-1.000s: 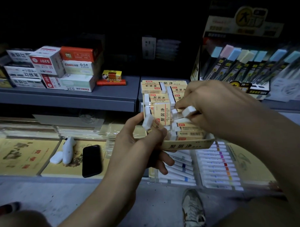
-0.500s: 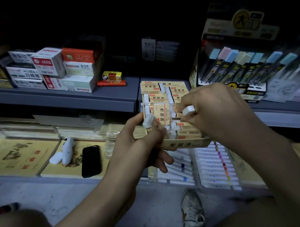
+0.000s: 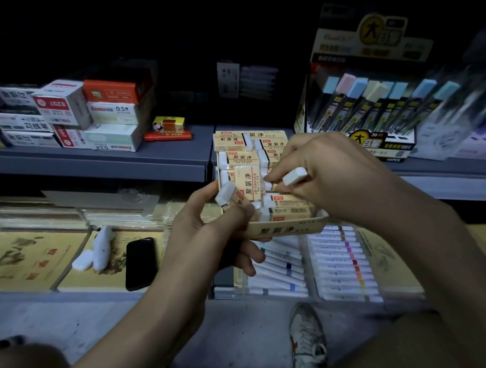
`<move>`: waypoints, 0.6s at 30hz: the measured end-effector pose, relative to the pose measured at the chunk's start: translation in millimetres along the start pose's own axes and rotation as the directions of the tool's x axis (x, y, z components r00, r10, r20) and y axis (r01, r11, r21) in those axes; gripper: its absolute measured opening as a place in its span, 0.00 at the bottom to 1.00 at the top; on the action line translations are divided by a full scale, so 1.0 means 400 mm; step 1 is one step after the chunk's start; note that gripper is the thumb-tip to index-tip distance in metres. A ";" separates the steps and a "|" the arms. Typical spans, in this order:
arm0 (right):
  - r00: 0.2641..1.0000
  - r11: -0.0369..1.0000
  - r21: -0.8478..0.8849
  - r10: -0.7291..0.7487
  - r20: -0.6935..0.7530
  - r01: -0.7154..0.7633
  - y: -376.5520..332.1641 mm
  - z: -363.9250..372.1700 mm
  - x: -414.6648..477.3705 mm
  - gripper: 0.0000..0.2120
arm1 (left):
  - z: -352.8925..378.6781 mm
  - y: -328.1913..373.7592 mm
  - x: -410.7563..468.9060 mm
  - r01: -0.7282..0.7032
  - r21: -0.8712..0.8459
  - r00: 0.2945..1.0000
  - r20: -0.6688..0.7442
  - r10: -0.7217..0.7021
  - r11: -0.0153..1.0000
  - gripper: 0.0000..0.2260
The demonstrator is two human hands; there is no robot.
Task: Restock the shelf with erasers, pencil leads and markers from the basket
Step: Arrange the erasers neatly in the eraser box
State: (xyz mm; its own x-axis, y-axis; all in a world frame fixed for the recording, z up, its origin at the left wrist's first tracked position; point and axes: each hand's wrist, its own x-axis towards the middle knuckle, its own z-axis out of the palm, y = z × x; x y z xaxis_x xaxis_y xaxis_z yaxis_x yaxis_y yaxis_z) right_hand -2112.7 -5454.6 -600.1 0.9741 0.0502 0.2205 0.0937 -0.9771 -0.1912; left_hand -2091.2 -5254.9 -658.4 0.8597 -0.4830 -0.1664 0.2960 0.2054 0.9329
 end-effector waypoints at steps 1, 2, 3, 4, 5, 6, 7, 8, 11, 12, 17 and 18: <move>1.000 1.000 0.000 -0.001 0.013 0.001 0.002 -0.003 0.002 0.12 | 0.001 0.001 0.001 0.005 -0.001 1.000 0.000 -0.005 1.000 0.19; 1.000 1.000 -0.002 -0.001 0.026 0.001 0.000 -0.006 0.003 0.12 | 0.001 0.001 0.001 0.007 -0.001 1.000 0.001 -0.007 1.000 0.19; 0.999 1.000 -0.005 -0.001 0.039 0.001 0.000 -0.007 0.006 0.12 | 0.002 0.002 0.001 0.006 -0.001 1.000 0.003 -0.006 1.000 0.19; 0.999 1.000 -0.013 0.000 0.054 0.000 -0.002 -0.006 0.007 0.12 | 0.002 0.003 0.000 0.006 -0.001 1.000 0.005 -0.006 1.000 0.18; 0.998 1.000 -0.025 0.001 0.064 0.000 -0.003 -0.004 0.009 0.12 | 0.003 0.003 -0.001 0.007 -0.001 1.000 0.007 -0.007 1.000 0.18; 0.998 0.999 -0.038 0.003 0.066 -0.001 -0.004 -0.003 0.010 0.11 | 0.002 0.003 -0.002 0.010 -0.002 1.000 0.009 -0.010 1.000 0.19; 0.998 0.999 -0.044 0.003 0.059 -0.001 -0.006 0.000 0.012 0.09 | 0.001 0.004 -0.002 0.013 -0.004 1.000 0.009 -0.013 1.000 0.19; 0.999 0.999 -0.045 0.010 0.049 -0.008 -0.008 0.001 0.013 0.07 | -0.001 0.004 -0.003 0.017 -0.007 1.000 0.009 -0.017 1.000 0.19; 0.997 0.995 -0.052 0.080 0.003 -0.080 -0.015 0.000 0.010 0.07 | -0.007 0.006 0.000 0.022 -0.015 1.000 0.011 -0.022 1.000 0.19; 0.994 0.993 -0.037 0.109 -0.013 -0.109 -0.017 -0.002 0.006 0.10 | -0.009 0.007 0.000 0.024 -0.016 1.000 0.013 -0.024 1.000 0.19; 0.964 0.951 0.180 0.228 0.133 -0.250 -0.019 -0.038 -0.028 0.12 | -0.015 0.010 0.002 0.034 -0.018 0.999 0.028 -0.034 0.999 0.19; 0.957 0.945 0.194 0.232 0.175 -0.264 -0.014 -0.044 -0.035 0.11 | -0.015 0.010 0.002 0.033 -0.015 0.999 0.030 -0.033 0.999 0.19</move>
State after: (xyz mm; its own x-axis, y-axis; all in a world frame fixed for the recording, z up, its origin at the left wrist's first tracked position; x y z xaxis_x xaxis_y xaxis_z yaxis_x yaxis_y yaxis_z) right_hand -2130.3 -5453.3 -585.3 0.9898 -0.1423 -0.0005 -0.1290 -0.8960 -0.4249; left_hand -2086.8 -5249.4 -656.6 0.8367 -0.5147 -0.1873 0.3307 0.2021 0.9218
